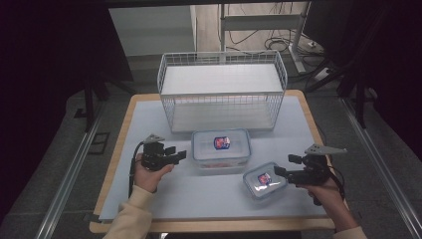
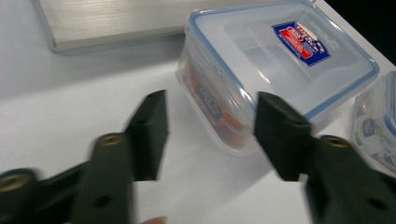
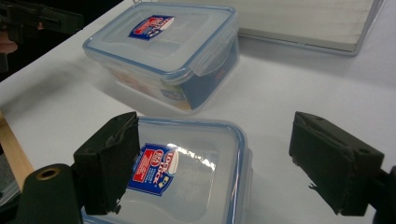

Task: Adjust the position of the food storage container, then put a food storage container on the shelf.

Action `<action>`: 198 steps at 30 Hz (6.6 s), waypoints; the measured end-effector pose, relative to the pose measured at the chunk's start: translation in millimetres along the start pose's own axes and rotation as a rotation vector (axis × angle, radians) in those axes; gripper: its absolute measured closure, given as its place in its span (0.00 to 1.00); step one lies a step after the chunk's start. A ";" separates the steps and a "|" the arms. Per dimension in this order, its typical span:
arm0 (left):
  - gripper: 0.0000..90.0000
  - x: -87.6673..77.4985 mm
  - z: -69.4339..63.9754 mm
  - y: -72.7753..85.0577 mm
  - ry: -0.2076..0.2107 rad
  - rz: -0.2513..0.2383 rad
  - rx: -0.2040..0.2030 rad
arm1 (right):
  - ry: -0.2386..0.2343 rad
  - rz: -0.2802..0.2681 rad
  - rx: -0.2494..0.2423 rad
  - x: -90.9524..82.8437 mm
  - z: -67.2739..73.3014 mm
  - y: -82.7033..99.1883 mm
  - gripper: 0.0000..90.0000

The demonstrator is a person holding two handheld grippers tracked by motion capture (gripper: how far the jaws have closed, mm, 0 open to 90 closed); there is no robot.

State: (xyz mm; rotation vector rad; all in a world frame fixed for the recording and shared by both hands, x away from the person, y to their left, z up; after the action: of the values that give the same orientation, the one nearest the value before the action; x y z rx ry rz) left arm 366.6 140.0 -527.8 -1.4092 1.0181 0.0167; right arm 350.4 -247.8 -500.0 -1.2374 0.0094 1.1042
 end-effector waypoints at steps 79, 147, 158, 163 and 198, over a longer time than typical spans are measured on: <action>0.36 54.0 -14.3 -8.8 0.324 0.062 -0.211 | -0.224 0.350 0.302 129.6 -0.3 -54.3 0.44; 0.53 5.5 -25.4 -76.9 0.275 -0.104 -0.072 | -0.235 0.087 0.122 67.1 31.6 -104.9 0.57; 0.53 -5.6 -27.3 -94.1 0.272 -0.132 -0.047 | -0.232 0.049 0.093 55.1 41.2 -121.0 0.57; 0.53 -14.6 -29.4 -108.1 0.269 -0.153 -0.027 | -0.237 0.028 0.080 46.5 47.0 -132.4 0.57; 0.53 -24.9 15.1 -233.6 0.243 -0.212 0.029 | -0.228 -0.046 0.032 40.3 51.5 -263.2 0.57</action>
State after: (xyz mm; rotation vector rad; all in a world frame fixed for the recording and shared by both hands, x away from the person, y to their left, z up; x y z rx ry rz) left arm 491.8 111.2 -330.5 -1.5116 1.0561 -0.3308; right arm 519.5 -159.8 -307.2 -1.0732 -0.1729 1.1952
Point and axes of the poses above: each handheld gripper's, and its own axes: x roughly forward along the jaws, y roughly out of its underside, z roughly to its left, the point moved 7 cm from there along x, roughly forward along the jaws, and after that the axes turned 12 degrees about x, right-handed, at the moved point
